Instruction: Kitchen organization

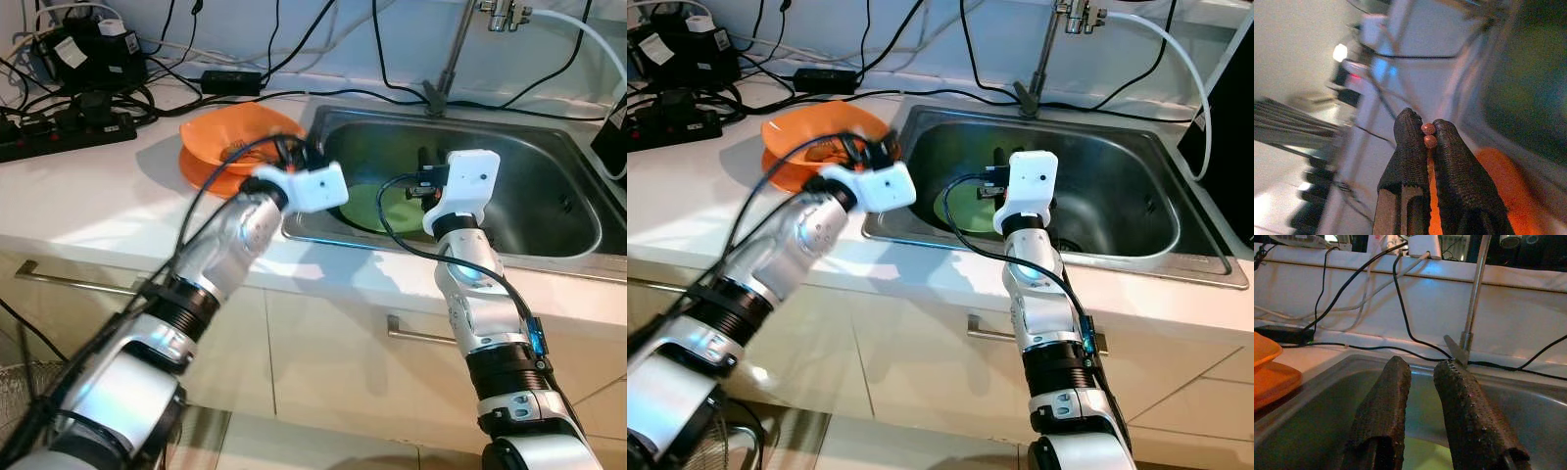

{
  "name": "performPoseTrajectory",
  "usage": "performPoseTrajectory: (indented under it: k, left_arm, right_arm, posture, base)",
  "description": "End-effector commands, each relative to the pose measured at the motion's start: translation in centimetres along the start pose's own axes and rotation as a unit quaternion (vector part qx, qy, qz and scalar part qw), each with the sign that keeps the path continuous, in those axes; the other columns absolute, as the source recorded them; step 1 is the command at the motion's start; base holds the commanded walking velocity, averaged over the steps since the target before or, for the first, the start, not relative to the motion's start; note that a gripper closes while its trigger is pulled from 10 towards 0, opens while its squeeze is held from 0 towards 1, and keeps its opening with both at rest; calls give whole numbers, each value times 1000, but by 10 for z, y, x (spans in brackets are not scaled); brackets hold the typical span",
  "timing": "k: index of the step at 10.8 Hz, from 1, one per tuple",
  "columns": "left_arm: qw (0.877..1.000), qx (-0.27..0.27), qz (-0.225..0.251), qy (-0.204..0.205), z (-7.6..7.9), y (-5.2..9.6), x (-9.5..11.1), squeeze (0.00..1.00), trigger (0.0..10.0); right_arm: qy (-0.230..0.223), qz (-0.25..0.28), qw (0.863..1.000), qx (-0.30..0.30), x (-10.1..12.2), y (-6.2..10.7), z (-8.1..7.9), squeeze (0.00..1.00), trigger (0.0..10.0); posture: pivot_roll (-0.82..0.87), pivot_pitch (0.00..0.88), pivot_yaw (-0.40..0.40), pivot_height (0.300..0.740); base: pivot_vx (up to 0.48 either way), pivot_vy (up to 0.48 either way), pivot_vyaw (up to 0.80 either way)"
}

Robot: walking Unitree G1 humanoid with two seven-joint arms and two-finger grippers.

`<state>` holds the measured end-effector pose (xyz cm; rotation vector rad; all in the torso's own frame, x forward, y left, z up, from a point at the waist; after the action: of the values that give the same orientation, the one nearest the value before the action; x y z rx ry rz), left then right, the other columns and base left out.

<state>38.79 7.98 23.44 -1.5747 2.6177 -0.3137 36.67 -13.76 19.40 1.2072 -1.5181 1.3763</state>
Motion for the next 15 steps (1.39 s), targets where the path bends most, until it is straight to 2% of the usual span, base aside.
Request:
performPoseTrajectory:
  k: [1, 2, 3, 4, 5, 6, 7, 8, 9, 10, 11, 12, 13, 14, 15]
  left_arm:
    - [997, 57, 35, -23, -26, -5, 14, 0, 6118]
    - [993, 103, 58, -24, -32, -2, 18, 0, 10000]
    - [984, 155, 85, 18, -58, 0, 30, 0, 10000]
    - [965, 189, 133, 127, -82, 3, 46, 0, 10000]
    - [946, 186, 151, 218, -87, 5, 51, 0, 10000]
    - [910, 157, 170, 343, -84, 6, 54, 0, 10000]
    - [869, 141, 182, 437, -83, 10, 54, 0, 10000]
    - [844, 128, 190, 486, -83, 12, 55, 0, 10000]
    - [801, 101, 210, 552, -80, 17, 54, 0, 10000]
    - [774, 82, 222, 587, -78, 20, 55, 0, 10000]
    - [763, 74, 226, 601, -79, 23, 54, 0, 10000]
    - [753, 68, 227, 613, -79, 24, 53, 0, 10000]
    - [751, 53, 229, 618, -78, 25, 53, 0, 10000]
    - [756, 40, 221, 615, -74, 24, 53, 0, 10000]
    - [755, 32, 220, 617, -73, 24, 54, 0, 10000]
  right_arm:
    - [-3, 5, 1000, -5, 3, -2, 1, 0, 10000]
    - [-3, 5, 1000, -6, 2, -2, 2, 0, 10000]
    - [-3, 5, 1000, -6, 2, -2, 2, 0, 10000]
    - [-4, 7, 1000, -4, 3, -3, 2, 0, 10000]
    - [7, 10, 1000, 5, 4, -3, 1, 1000, 10000]
    - [55, 19, 998, 21, 6, -3, -1, 1000, 10000]
    - [157, 40, 986, 50, 9, -2, -6, 1000, 10000]
    - [205, 52, 975, 65, 10, -2, -8, 1000, 10000]
    - [240, 58, 965, 84, 9, 0, -14, 1000, 10000]
    - [239, 61, 965, 87, 9, 0, -17, 1000, 10000]
    - [244, 65, 963, 88, 9, -1, -20, 1000, 10000]
    - [249, 68, 962, 92, 9, 0, -23, 196, 10000]
    - [252, 71, 961, 93, 9, 1, -25, 0, 10000]
    - [253, 76, 961, 84, 10, 0, -25, 0, 10000]
    - [253, 79, 961, 79, 11, 0, -24, 0, 10000]
  posture:
    - [196, 20, -8, 740]
    - [197, 20, -10, 740]
    - [199, 20, -11, 740]
    - [200, 19, -13, 740]
    - [198, 19, -12, 740]
    - [193, 20, -13, 740]
    - [193, 19, -13, 740]
    - [191, 18, -15, 740]
    - [190, 12, -18, 740]
    - [192, 11, -18, 740]
    - [190, 7, -15, 740]
    - [190, 4, -15, 740]
    - [189, 3, -11, 740]
    - [189, 2, -7, 740]
    - [189, 3, -4, 740]
  base:
    - [0, 0, 0]
    - [0, 0, 0]
    - [0, 0, 0]
    - [0, 0, 0]
    - [0, 0, 0]
    - [0, 0, 0]
    - [0, 0, 0]
    - [0, 0, 0]
    - [0, 0, 0]
    - [0, 0, 0]
    - [0, 0, 0]
    - [0, 0, 0]
    - [0, 0, 0]
    - [0, 0, 0]
    - [0, 0, 0]
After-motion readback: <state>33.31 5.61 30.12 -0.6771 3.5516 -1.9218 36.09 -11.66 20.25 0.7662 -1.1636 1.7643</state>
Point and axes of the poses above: a point about 5 cm out from each wrist's last joint towards the gripper, its own y axis pointing back from the gripper into the wrist, its own x axis along the axis of the wrist's last joint, z = x × y, the point moved 1 cm from there along -y, pointing out of the wrist towards the gripper, and after that the axes turned 12 degrees about -y, right-handed, at the moved point
